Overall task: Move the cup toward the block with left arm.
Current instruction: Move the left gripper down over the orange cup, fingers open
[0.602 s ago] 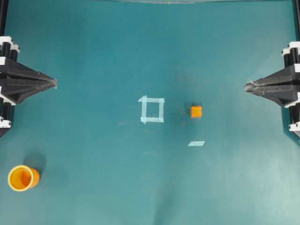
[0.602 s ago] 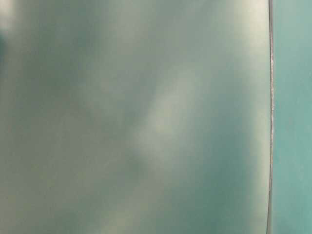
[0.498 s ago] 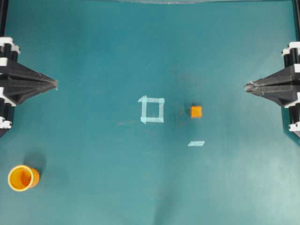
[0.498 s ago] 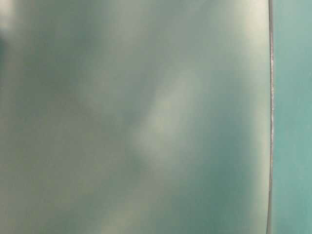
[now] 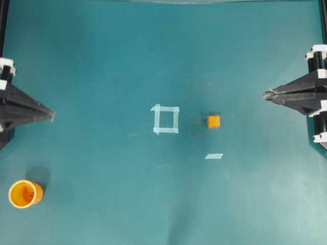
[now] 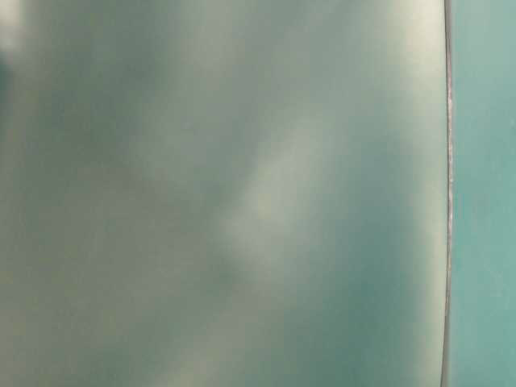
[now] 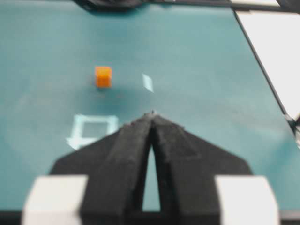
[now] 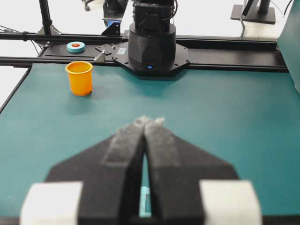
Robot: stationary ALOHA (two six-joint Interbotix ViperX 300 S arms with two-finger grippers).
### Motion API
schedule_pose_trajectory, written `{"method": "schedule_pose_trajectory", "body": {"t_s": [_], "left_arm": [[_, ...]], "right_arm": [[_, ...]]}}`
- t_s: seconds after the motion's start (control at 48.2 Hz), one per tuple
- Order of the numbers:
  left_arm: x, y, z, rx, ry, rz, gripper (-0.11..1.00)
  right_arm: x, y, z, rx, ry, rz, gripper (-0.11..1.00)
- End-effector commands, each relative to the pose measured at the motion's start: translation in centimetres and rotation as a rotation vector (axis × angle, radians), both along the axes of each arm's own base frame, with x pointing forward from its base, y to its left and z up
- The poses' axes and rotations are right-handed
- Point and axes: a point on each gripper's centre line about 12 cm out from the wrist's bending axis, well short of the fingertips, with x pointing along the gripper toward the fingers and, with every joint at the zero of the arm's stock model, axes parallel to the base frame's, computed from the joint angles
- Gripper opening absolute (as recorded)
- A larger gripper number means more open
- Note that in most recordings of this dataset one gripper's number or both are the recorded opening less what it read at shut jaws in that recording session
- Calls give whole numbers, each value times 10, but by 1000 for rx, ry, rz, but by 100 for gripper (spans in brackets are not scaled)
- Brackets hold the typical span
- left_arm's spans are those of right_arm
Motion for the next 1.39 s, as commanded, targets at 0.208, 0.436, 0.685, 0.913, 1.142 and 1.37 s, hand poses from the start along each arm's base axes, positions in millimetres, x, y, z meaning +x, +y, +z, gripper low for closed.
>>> {"method": "schedule_pose_trajectory", "body": {"t_s": [0.208,0.436,0.685,0.913,1.142,1.37], "left_arm": [[-4,-20,2,13,51,-115,25],[-7,-21,-9,32,138,-122,60],[-12,-23,-22,55,253,-139,84],[-27,-38,-38,16,425,-210,85],[-36,-56,-46,-98,533,-242,85],[-38,-73,-64,-130,652,-262,85]], "right_arm": [[2,0,11,-3,-26,2,0],[2,0,11,-3,-25,2,0],[2,0,8,-3,-6,2,0],[2,0,6,-2,14,1,0],[2,0,6,-2,15,1,0],[2,0,6,-2,17,1,0]]}}
